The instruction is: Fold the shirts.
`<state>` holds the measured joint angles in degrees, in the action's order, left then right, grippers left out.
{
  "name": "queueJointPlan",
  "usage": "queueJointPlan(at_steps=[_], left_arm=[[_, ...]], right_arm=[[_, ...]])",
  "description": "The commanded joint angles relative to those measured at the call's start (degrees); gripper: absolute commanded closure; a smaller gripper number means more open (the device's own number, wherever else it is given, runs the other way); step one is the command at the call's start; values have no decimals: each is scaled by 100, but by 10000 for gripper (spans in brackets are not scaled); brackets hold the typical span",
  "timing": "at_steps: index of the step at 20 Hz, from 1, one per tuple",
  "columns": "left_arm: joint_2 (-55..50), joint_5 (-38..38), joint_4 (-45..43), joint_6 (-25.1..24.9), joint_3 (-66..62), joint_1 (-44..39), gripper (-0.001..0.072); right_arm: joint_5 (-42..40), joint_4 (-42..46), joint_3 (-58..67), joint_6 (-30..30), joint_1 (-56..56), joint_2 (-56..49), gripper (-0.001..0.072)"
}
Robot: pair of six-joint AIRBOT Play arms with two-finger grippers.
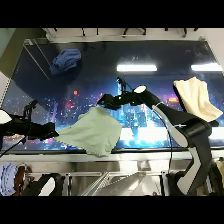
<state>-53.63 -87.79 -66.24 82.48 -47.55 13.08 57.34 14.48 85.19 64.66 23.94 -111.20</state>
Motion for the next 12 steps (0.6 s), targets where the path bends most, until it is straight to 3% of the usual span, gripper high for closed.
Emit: queueJointPlan(at_steps=[1,2,3,4,5,9,12], left_arm=[[-55,-61,48,-61,-7,4,693],[-55,-83,44,-61,-7,-9,693],[-55,-105,42,-63,-7,-44,693],[-55,-118,42,-63,-9,-107,693],[-39,-138,44,-61,-9,-201,694],[380,-107,39,-101,-332,-621,693],[616,109,26,-98,-1412,-1084,694]], right_arm=[[-114,-83,92,70,295,-291,18],[-144,-83,92,136,354,-337,55],[-201,-83,92,181,378,-361,221],[-249,-85,105,168,361,-356,600],[-243,-87,140,175,293,-323,679],[485,667,151,306,-160,586,680],[883,2730,151,1473,-70,1971,681]])
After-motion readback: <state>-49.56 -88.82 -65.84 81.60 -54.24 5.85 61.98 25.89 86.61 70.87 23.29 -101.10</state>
